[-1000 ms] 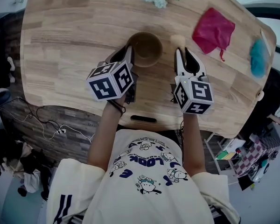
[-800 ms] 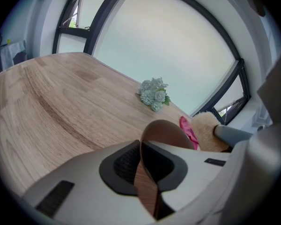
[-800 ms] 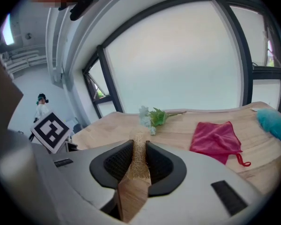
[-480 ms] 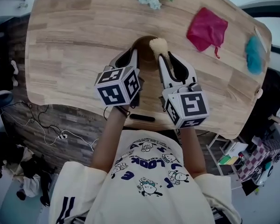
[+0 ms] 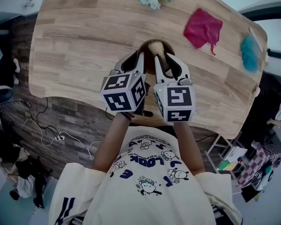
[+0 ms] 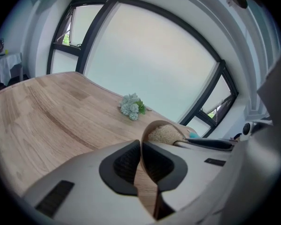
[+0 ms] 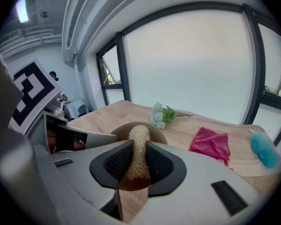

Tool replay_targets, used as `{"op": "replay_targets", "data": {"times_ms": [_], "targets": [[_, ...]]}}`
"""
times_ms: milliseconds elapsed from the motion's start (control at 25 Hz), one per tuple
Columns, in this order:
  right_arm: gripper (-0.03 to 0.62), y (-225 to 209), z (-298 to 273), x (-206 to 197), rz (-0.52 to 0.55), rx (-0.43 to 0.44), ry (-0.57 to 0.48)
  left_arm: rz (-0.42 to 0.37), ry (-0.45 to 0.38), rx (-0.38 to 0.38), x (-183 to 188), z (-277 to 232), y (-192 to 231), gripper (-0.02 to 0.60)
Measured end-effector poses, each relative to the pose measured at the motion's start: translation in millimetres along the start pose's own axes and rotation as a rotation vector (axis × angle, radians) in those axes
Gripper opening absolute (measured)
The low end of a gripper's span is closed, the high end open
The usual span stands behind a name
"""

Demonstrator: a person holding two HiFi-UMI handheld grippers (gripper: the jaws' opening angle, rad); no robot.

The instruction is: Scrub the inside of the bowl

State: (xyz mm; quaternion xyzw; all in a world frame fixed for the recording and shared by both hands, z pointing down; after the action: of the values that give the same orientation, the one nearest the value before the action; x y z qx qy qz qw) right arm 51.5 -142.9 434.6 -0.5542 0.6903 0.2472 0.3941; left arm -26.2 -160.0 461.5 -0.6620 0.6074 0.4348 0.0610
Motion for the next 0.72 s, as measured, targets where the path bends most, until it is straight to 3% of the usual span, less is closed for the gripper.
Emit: {"op": "replay_targets", "data": {"times_ms": [280,720], "targets": [[0.077,15,18,-1,0.048,0.014,0.028,-0.057,-0.019,-0.015,0,25,-11,0.046],[0.067,59,31,-7,0.007,0.171,0.037,-0.156,-0.063,0.008,4,59,-15,0.052]]}}
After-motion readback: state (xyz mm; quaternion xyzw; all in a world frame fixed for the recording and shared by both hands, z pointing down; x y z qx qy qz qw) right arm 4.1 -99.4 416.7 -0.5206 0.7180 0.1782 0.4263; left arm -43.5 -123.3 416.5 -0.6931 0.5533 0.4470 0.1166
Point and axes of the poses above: the fingertips, and each gripper's own axes: z backward along the fingers, y to its left, x out of its top, the point moved 2 cm from there along z, backward along the fingers
